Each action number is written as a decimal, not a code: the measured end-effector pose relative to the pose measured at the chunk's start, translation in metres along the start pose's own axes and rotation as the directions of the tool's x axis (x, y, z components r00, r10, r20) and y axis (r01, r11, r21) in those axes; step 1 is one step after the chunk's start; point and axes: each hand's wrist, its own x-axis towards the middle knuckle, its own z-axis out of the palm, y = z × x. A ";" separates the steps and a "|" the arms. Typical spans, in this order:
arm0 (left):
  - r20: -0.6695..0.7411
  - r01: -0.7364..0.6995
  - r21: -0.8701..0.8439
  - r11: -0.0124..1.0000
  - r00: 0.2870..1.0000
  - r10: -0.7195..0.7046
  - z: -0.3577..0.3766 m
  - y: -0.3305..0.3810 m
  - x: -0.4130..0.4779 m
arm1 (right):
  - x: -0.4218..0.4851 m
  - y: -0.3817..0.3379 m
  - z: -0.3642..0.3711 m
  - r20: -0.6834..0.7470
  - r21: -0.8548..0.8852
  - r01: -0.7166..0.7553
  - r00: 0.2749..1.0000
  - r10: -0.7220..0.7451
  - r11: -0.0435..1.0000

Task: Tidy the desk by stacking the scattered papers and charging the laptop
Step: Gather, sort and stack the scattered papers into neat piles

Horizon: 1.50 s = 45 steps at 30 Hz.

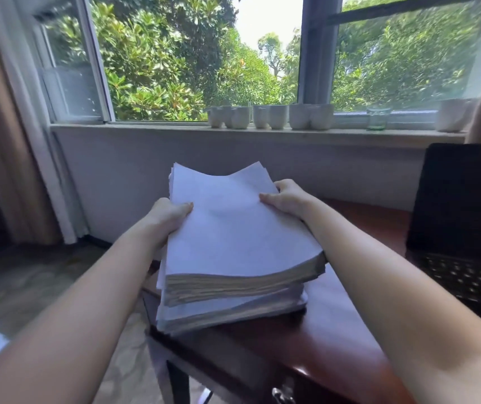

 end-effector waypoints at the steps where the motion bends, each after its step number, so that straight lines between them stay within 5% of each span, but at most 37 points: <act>1: -0.009 0.019 0.007 1.000 1.000 -0.019 -0.003 -0.004 0.004 | 0.006 0.000 0.007 0.012 -0.011 -0.008 1.000 0.008 1.000; 23: -0.066 0.255 0.152 0.955 0.967 -0.248 -0.002 -0.070 0.040 | 0.033 0.049 0.050 0.070 -0.191 -0.099 0.991 0.114 0.977; 30: 0.167 0.301 -0.210 0.930 0.949 -0.269 -0.011 -0.093 0.021 | -0.026 0.067 0.033 0.217 0.179 -0.183 0.966 0.142 0.967; 35: 0.194 0.256 -0.181 0.950 0.956 -0.221 -0.002 -0.101 -0.013 | -0.054 0.072 0.035 0.281 0.412 -0.298 0.940 0.191 0.861; 41: 0.226 0.247 -0.197 0.949 0.953 -0.201 0.004 -0.095 -0.018 | -0.069 0.064 0.031 0.325 0.442 -0.406 0.904 0.279 0.800; 45: 0.251 0.255 -0.258 0.932 0.949 -0.190 0.009 -0.092 -0.019 | -0.081 0.069 0.032 0.320 0.480 -0.355 0.922 0.217 0.802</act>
